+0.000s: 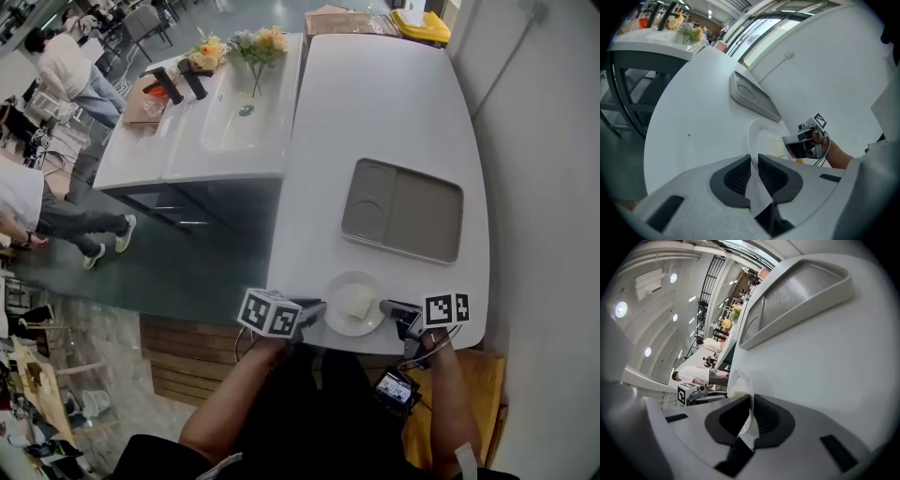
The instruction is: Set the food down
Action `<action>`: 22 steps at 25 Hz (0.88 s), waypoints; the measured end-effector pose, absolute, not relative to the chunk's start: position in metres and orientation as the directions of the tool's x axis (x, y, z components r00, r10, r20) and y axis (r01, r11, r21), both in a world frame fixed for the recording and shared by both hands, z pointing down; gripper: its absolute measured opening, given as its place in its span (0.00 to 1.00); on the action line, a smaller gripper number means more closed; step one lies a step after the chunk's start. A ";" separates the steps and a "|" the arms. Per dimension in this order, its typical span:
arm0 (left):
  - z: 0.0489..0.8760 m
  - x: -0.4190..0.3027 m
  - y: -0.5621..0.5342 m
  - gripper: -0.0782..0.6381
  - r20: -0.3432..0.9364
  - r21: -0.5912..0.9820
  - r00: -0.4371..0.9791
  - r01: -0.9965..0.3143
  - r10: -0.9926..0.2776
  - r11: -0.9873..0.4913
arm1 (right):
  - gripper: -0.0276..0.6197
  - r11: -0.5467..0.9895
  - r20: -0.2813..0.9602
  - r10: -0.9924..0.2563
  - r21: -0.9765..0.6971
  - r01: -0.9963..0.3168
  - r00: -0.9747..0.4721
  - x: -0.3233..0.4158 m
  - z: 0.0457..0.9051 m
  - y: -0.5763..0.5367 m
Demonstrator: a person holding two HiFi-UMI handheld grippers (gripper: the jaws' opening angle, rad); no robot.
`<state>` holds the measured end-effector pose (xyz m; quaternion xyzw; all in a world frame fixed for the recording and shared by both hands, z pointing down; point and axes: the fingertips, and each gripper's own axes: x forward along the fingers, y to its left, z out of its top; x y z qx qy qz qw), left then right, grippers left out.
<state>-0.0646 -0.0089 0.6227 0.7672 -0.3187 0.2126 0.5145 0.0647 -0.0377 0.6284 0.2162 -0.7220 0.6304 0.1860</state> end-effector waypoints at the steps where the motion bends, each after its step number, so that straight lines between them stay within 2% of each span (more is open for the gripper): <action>1: 0.621 -0.064 -0.011 0.17 0.652 0.652 0.710 -0.704 -0.265 -0.281 | 0.08 0.115 0.545 -0.092 -0.826 -0.552 -0.834 0.066 0.625 -0.039; 12: 0.579 -0.046 -0.051 0.17 0.604 0.647 0.775 -0.615 -0.189 -0.451 | 0.08 0.139 0.599 -0.256 -0.754 -0.642 -0.759 0.085 0.571 -0.063; 22: 0.562 -0.001 -0.125 0.17 0.628 0.606 0.750 -0.638 -0.205 -0.475 | 0.08 0.168 0.566 -0.269 -0.769 -0.617 -0.779 0.131 0.562 -0.137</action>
